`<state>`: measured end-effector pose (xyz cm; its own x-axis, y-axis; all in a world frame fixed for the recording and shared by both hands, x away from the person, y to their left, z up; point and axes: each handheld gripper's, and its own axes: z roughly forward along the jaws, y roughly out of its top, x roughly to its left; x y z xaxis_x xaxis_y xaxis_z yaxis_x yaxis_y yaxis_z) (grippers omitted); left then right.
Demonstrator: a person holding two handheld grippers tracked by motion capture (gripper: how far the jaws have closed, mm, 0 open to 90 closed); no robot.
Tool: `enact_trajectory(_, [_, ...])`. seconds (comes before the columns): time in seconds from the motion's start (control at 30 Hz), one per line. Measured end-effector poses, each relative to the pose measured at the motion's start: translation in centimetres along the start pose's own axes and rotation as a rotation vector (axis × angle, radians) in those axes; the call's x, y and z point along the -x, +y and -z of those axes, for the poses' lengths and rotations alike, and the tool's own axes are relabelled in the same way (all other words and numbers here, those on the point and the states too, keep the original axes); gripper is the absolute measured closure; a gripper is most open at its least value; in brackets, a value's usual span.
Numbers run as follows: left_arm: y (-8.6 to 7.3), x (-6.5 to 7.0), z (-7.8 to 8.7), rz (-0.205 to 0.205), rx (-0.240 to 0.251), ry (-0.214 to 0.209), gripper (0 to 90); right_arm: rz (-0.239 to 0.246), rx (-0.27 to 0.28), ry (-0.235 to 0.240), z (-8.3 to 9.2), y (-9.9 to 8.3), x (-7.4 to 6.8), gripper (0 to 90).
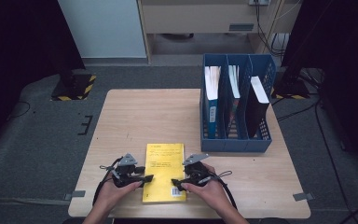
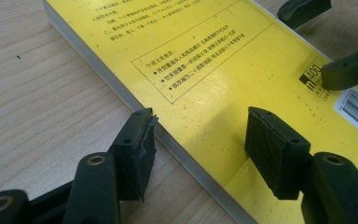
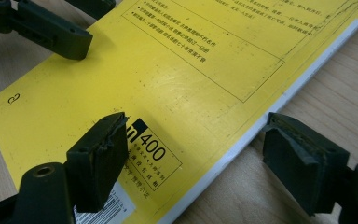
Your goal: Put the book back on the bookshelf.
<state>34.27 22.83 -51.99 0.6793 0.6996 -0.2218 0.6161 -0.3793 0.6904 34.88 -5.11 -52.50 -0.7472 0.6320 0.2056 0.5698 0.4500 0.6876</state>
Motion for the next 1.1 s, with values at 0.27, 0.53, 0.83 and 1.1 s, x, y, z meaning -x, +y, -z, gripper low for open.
enact_trajectory(0.27, [0.9,-0.6,-0.7,-0.006,0.002,-0.001,47.3,-0.025,0.005,-0.028,0.0,-0.2,-0.4,18.1])
enact_trajectory(0.53, [1.3,-0.7,-1.4,0.001,-0.020,-0.009,33.8,-0.013,0.010,-0.027,-0.1,-0.3,-0.5,16.0])
enact_trajectory(0.83, [2.2,-0.5,-1.8,0.011,-0.088,-0.010,25.8,-0.007,0.014,-0.026,-0.1,-0.4,-0.4,15.8])
enact_trajectory(1.1, [2.2,-0.5,-1.1,0.044,-0.038,-0.013,33.3,-0.008,0.014,-0.024,-0.1,-0.4,-0.5,15.5])
